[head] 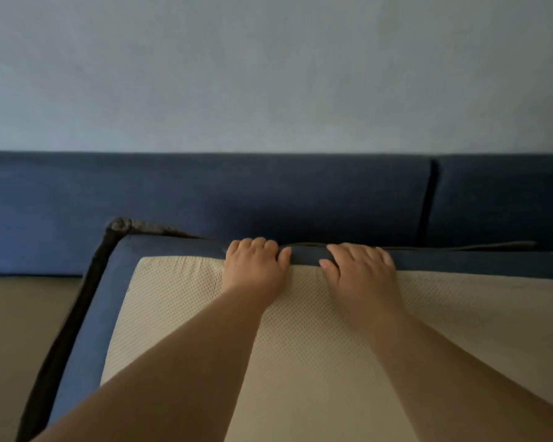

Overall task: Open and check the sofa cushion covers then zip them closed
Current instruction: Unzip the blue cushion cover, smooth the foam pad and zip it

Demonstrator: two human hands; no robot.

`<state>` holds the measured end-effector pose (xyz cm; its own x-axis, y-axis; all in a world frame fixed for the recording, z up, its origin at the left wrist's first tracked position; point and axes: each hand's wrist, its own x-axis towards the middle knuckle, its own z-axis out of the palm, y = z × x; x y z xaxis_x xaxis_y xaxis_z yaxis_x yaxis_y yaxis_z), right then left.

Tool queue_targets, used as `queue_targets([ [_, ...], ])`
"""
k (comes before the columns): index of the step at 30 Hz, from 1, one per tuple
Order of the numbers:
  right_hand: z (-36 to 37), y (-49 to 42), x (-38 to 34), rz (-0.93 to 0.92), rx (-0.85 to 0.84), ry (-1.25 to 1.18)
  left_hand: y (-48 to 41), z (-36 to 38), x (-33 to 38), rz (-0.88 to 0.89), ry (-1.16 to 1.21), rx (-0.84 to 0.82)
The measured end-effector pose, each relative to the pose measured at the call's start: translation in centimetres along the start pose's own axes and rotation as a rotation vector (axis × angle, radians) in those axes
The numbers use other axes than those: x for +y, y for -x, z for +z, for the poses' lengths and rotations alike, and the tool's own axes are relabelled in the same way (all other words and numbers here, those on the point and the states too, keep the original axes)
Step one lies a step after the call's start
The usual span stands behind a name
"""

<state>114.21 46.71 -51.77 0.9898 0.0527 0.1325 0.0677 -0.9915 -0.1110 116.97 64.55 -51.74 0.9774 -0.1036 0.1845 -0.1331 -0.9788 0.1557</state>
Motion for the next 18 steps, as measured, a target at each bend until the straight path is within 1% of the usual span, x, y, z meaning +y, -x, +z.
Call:
queue_targets([
  [3,5.8,-0.5,-1.2,-0.002,-0.079,-0.054,0.0,4.9,-2.8,-0.04,-0.016,-0.053],
  [7,12.4,-0.8,-2.8,0.021,-0.229,-0.081,1.2,11.2,-6.4,-0.05,-0.023,-0.2],
  [8,13.9,-1.0,-2.7,0.036,-0.299,-0.078,2.0,13.0,-7.1,-0.034,-0.023,-0.276],
  [10,16.8,-0.1,-2.3,0.07,-0.513,-0.083,5.1,16.4,-8.0,0.022,-0.05,-0.456],
  [11,18.3,1.0,-2.2,0.081,-0.606,-0.071,7.1,17.9,-8.4,0.05,-0.065,-0.518],
  [12,19.8,2.3,-2.2,0.08,-0.639,-0.044,8.7,19.0,-8.8,0.061,-0.067,-0.539],
  [13,21.0,3.4,-2.2,0.073,-0.623,-0.015,9.8,19.9,-9.2,0.053,-0.057,-0.531],
  [15,22.6,4.4,-2.1,0.083,-0.54,0.003,10.1,20.8,-9.6,0.043,-0.044,-0.482],
  [18,23.4,4.5,-2.4,0.102,-0.496,0.008,9.7,20.9,-9.8,0.062,-0.047,-0.508],
])
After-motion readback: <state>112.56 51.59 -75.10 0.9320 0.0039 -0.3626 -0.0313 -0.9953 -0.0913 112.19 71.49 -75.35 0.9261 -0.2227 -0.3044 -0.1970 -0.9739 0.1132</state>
